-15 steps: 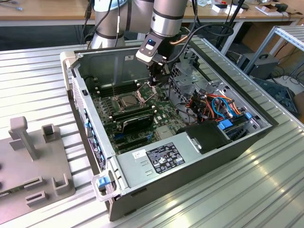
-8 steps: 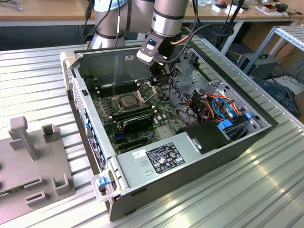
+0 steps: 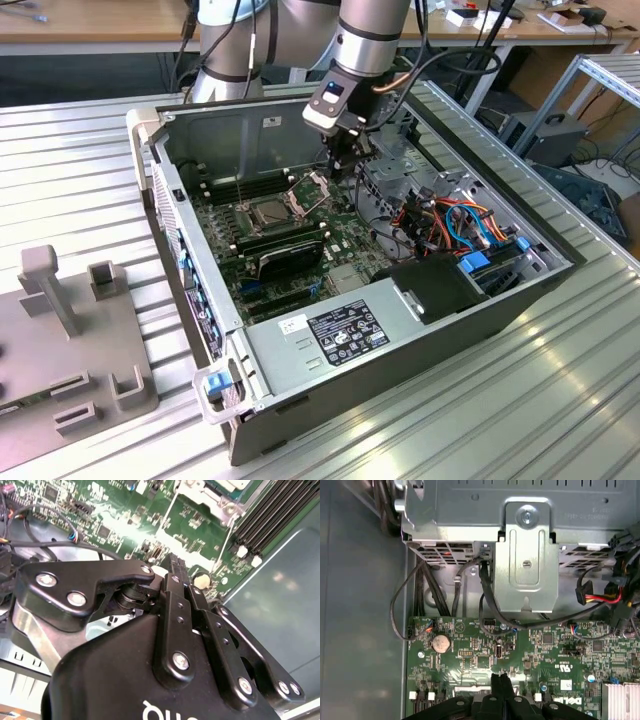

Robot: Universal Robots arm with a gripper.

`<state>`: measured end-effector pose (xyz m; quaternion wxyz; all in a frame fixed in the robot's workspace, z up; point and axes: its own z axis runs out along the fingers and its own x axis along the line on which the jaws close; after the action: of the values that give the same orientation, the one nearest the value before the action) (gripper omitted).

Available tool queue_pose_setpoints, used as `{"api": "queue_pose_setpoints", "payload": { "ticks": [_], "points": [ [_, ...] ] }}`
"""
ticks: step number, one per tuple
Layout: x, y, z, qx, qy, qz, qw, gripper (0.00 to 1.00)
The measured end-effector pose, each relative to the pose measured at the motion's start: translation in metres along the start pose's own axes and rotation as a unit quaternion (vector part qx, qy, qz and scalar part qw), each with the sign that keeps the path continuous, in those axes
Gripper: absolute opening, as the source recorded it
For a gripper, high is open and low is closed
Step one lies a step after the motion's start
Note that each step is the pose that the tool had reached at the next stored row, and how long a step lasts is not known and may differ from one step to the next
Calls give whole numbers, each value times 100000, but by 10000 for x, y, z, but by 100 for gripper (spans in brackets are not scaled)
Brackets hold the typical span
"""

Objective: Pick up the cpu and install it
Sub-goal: 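Close the cpu cover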

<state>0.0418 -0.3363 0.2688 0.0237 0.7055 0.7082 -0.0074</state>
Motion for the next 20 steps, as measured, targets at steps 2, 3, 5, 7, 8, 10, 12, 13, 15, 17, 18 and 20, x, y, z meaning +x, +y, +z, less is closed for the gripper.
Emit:
{"api": "queue_pose_setpoints", "payload": {
  "ticks": [2, 3, 5, 7, 8, 10, 12, 13, 15, 17, 18, 20],
  "points": [
    [0, 34, 1, -1, 3, 7, 100000, 11],
    [0, 48, 1, 1, 1, 3, 100000, 11],
    [0, 79, 2, 2, 3, -1, 100000, 11],
    [0, 92, 3, 1, 2, 2, 100000, 11],
    [0, 92, 3, 0, 2, 4, 100000, 11],
    [0, 92, 2, 4, -1, 6, 100000, 11],
    [0, 92, 3, 3, 3, 1, 100000, 11],
    [0, 93, 3, 0, 0, 2, 100000, 11],
    [0, 106, 4, -2, 8, -3, 100000, 11],
    [0, 119, 11, 0, -1, 1, 100000, 11],
    [0, 119, 24, 2, -1, 5, 100000, 11],
    [2, 118, 65, 2, 0, 4, 100000, 11]
  ]
}}
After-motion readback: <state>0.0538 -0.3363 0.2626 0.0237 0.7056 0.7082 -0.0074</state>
